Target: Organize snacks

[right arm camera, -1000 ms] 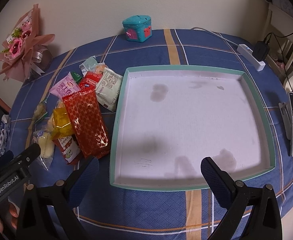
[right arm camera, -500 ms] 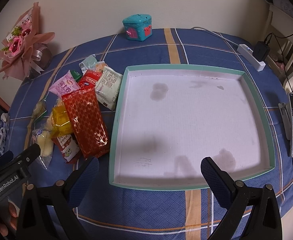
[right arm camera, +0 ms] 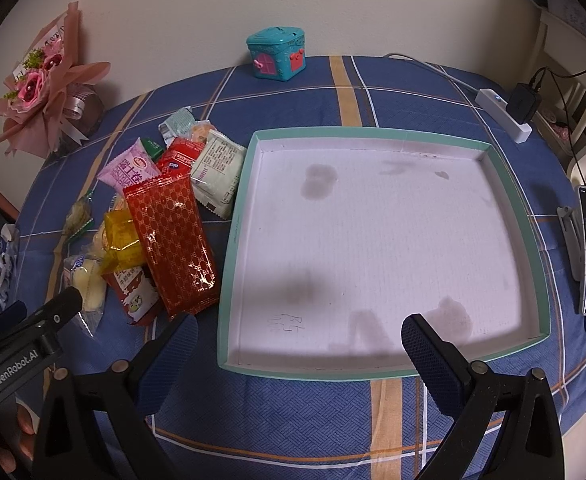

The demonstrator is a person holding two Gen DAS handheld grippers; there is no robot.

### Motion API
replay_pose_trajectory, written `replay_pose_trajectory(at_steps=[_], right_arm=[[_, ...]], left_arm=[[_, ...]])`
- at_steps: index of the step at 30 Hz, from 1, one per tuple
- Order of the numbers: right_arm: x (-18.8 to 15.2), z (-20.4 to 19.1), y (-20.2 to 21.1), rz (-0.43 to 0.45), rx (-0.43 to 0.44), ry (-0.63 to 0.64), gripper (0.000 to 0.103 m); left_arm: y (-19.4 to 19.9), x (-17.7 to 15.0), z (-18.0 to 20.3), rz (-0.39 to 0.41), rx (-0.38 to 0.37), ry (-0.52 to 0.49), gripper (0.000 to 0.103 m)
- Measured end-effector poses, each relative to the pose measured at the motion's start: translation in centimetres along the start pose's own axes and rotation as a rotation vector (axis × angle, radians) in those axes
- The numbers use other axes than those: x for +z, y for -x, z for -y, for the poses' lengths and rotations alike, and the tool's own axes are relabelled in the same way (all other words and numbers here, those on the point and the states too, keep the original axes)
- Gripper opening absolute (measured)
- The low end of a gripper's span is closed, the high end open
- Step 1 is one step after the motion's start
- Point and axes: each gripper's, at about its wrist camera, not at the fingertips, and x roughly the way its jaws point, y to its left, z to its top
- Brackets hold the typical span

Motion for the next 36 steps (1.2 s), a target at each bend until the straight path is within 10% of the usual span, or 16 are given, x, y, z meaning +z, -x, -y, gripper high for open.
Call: replay_pose_trajectory(at_steps=[18,36], right_arm=[[-0.1,-0.6,-0.2,0.001,0.003,0.005,0.103],[2.8,-7.9,-2.9,0.007,0.195,0.113,0.094]], left_arm=[[-0.2,0.2,-1.3,-0.001,-0.016,0.061,0.103],[-4.7,2.2,-5.6,-0.11,-0.074,0.249,0.103]])
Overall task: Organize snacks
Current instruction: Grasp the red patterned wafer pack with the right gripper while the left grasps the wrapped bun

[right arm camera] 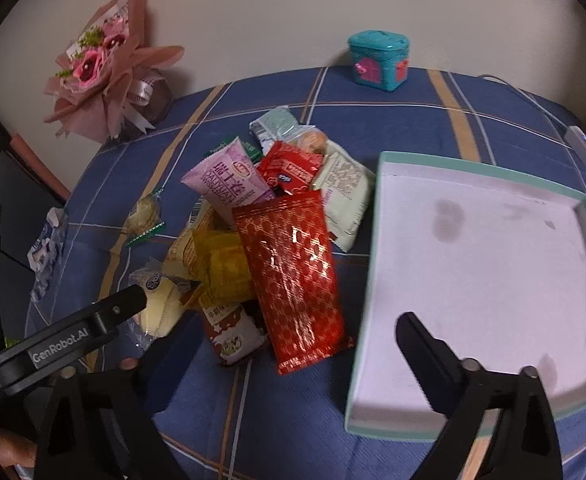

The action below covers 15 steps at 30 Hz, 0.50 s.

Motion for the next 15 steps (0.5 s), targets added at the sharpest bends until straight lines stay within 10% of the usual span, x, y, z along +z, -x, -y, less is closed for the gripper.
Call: replay_pose_trajectory(at_steps=[15], right_arm=[[1.9,0.3,-4.5,-0.074,0.019,0.024,0.073]], left_arm=[[-3.7,1.0,0.8,-0.091,-0.034,0.002,0.089]])
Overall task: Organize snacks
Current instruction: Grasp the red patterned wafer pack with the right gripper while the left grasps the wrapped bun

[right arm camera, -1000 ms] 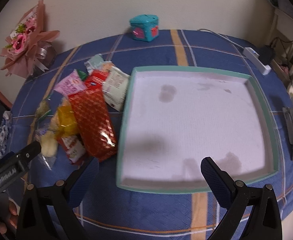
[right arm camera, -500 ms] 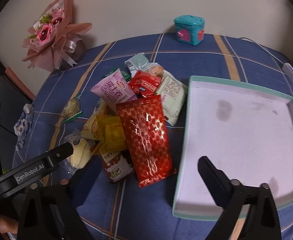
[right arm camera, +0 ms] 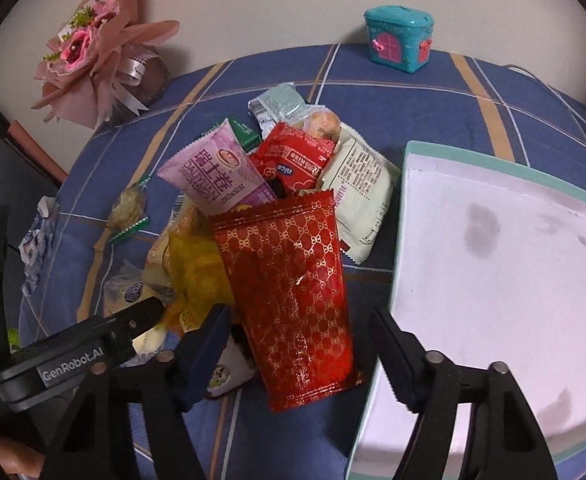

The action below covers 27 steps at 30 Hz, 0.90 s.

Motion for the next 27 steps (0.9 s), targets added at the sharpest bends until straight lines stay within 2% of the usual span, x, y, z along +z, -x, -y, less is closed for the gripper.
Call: replay_pose_trajectory(at_steps=[2,4,6,13,20,27], right_arm=[[0.1,0.1,-0.5,-0.011,0.004,0.0,0.07],[0.0,0.3,-0.9,-0.021,0.011,-0.009,0.066],[0.0,0.4,-1.1,-0.022,0.014,-0.011,0.062],[-0.1,0.5,-0.6,-0.013,0.023,-0.024,0.051],[0.2,0.5,0.5,0.008,0.031,-0.028,0.051],[0.8,0.5,3.4,0.071,0.05,-0.033,0.051]], left_arm=[[-0.3,0.2,0.0,-0.005,-0.002,0.003,0.087],[-0.5,0.1,0.0,-0.011,-0.016,0.007,0.077],[-0.6,-0.1,0.0,-0.011,-0.019,0.007,0.075],[0.3,-0.6,0.4,-0.001,-0.038,0.008,0.058],[2.5,-0.3,0.5,0.052,-0.04,0.005,0.056],[5.3,0.3,0.8,0.161,-0.049,0.006,0.056]])
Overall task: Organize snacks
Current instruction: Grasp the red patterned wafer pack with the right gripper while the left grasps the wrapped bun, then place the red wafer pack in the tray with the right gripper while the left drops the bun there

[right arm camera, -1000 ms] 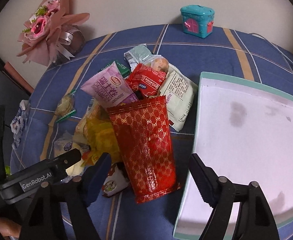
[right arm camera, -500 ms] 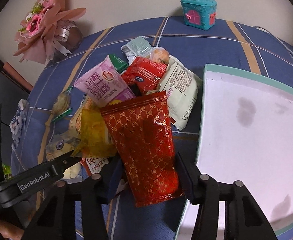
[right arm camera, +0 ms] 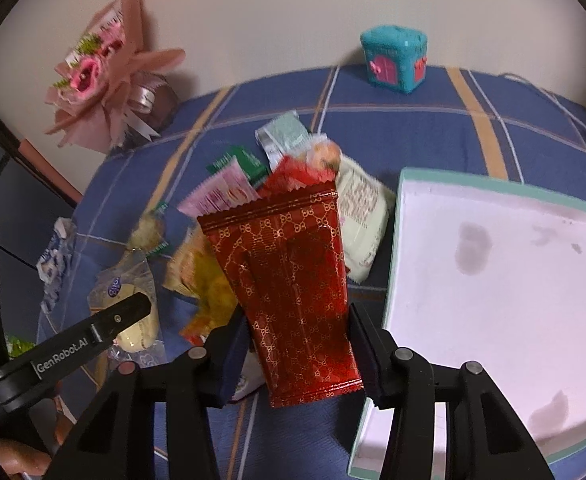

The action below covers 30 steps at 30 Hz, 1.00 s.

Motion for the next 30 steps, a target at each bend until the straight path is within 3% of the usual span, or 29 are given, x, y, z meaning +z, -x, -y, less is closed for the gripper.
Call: replay_pose_trajectory(at_steps=[7,15,23,30], right_arm=[[0.6,0.8,2.0,0.034,-0.016,-0.026,0.051],[1.0,7.6,4.7,0.056,-0.109,-0.192,0.051],[0.4,16.8,7.1,0.069,-0.3,-0.362,0.051],[-0.2,21.8,8.3,0.076,-0.38,-0.451,0.051]], left_arm=[[2.5,0.2,1.3,0.069,-0.026,-0.023,0.056],[3.8,-0.6,8.3,0.114,-0.098,-0.2,0.056],[2.5,-2.6,16.9,0.076,-0.177,-0.39,0.056],[-0.5,-4.0,22.3,0.015,-0.211,-0.483,0.056]])
